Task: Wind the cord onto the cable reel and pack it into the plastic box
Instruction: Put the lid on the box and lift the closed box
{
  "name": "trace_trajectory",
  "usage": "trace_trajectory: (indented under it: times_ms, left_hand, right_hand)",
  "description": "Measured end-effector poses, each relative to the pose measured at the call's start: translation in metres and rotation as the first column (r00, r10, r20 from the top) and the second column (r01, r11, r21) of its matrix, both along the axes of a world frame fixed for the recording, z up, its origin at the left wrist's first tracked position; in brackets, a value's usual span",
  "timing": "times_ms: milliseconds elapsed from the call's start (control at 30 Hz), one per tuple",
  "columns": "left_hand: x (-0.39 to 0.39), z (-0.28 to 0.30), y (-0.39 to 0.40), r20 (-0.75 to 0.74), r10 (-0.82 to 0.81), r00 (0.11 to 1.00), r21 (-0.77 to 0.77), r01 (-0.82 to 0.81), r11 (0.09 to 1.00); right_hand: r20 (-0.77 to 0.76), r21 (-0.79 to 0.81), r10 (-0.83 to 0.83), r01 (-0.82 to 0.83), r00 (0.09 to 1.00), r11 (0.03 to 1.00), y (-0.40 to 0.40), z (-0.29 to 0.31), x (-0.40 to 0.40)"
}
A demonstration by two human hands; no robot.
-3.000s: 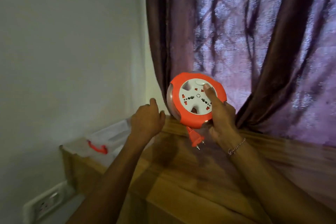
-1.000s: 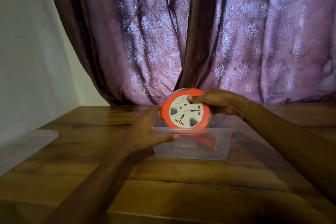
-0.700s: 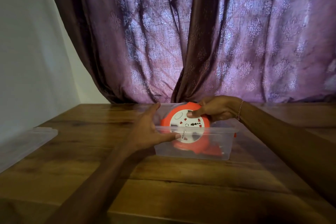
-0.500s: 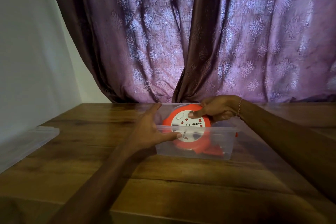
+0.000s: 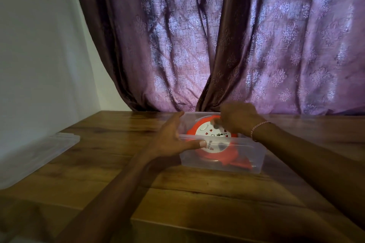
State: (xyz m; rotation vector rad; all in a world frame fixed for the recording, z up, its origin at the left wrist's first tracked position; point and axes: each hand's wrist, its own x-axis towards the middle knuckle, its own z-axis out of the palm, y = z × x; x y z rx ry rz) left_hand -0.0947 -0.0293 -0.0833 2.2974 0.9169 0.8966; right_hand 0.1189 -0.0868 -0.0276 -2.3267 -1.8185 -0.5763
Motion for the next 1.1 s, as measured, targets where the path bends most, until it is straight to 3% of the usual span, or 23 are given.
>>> trace_trajectory:
  times_ms: [100, 267, 434, 567, 701, 868, 968, 1101]
  left_hand:
    - [-0.019, 0.000, -0.007, 0.143, 0.023, 0.989, -0.047, -0.016, 0.999]
    - [-0.082, 0.011, 0.003, 0.284, 0.269, 0.920, -0.053, -0.265, 0.963]
    - [-0.178, 0.006, 0.027, 0.089, 0.538, 0.838, -0.166, -0.520, 0.838]
    - [-0.240, -0.007, 0.028, 0.054, 0.679, 0.732, -0.078, -0.675, 0.734]
    - [-0.293, -0.022, 0.039, -0.099, 0.839, 0.536, -0.002, -0.843, 0.538]
    - [-0.340, -0.035, 0.061, -0.287, 0.914, 0.286, -0.062, -0.958, 0.280]
    - [-0.350, -0.037, 0.074, -0.283, 0.929, 0.240, -0.215, -0.959, 0.182]
    - [-0.358, -0.044, 0.087, -0.234, 0.946, 0.225, -0.269, -0.950, 0.159]
  right_hand:
    - [-0.071, 0.213, 0.138, -0.120, 0.988, 0.970, 0.009, 0.014, -0.028]
    - [-0.151, 0.191, 0.399, -0.370, 0.904, 0.909, 0.042, 0.028, -0.097]
    - [-0.291, 0.078, 0.539, -0.542, 0.790, 0.837, 0.093, 0.011, -0.181]
    - [-0.412, 0.017, 0.538, -0.584, 0.736, 0.812, 0.137, -0.015, -0.241]
    - [-0.515, -0.008, 0.564, -0.661, 0.645, 0.750, 0.179, -0.048, -0.299]
    - [-0.614, 0.148, 0.631, -0.716, 0.475, 0.683, 0.226, -0.078, -0.359]
    - [-0.613, 0.155, 0.665, -0.761, 0.426, 0.630, 0.253, -0.080, -0.387]
    - [-0.642, 0.102, 0.631, -0.768, 0.435, 0.633, 0.282, -0.080, -0.408]
